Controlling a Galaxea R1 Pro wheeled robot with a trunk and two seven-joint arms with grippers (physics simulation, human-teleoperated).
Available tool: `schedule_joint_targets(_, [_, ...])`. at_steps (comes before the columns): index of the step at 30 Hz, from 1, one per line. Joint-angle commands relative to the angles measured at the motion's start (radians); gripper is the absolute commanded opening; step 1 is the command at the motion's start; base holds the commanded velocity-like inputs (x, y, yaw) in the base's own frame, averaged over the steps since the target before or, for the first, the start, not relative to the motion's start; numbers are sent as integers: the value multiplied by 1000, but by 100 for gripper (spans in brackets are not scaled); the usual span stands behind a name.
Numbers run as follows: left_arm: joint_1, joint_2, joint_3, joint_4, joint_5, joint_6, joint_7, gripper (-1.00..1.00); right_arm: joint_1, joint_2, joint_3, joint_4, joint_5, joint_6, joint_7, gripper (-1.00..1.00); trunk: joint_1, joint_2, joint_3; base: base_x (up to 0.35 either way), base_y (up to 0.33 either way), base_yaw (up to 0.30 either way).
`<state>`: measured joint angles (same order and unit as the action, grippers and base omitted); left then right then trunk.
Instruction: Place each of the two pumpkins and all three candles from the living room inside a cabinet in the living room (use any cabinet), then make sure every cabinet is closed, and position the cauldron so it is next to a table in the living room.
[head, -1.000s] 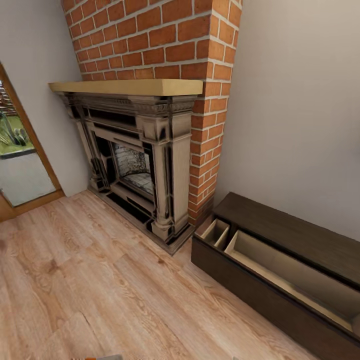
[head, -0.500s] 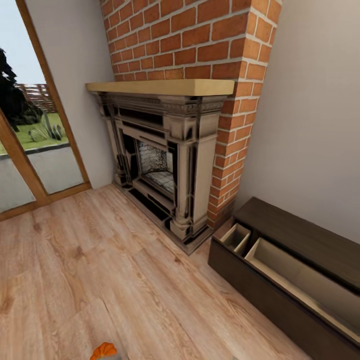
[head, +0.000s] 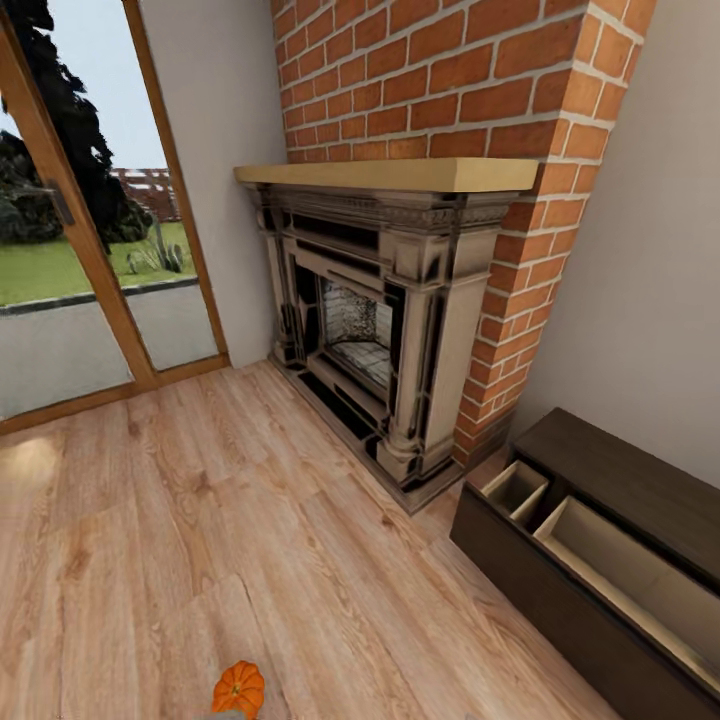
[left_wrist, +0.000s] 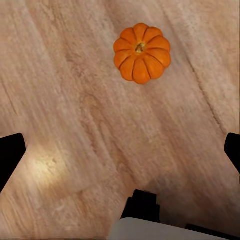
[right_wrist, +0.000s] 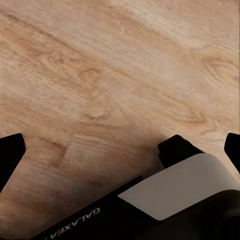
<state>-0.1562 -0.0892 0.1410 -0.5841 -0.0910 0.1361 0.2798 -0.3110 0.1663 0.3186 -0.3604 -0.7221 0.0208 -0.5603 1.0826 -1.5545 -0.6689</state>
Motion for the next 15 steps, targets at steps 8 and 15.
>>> schedule_joint_targets(8, [0, -1, 5, -2, -10, 7, -1, 100, 0, -1, 9, -2, -7, 2, -7, 100, 0, 0, -1, -14, 0, 288])
schedule_joint_targets(15, [0, -1, 5, -2, -10, 7, -1, 100, 0, -1, 8, -2, -7, 2, -7, 100, 0, 0, -1, -53, 0, 288])
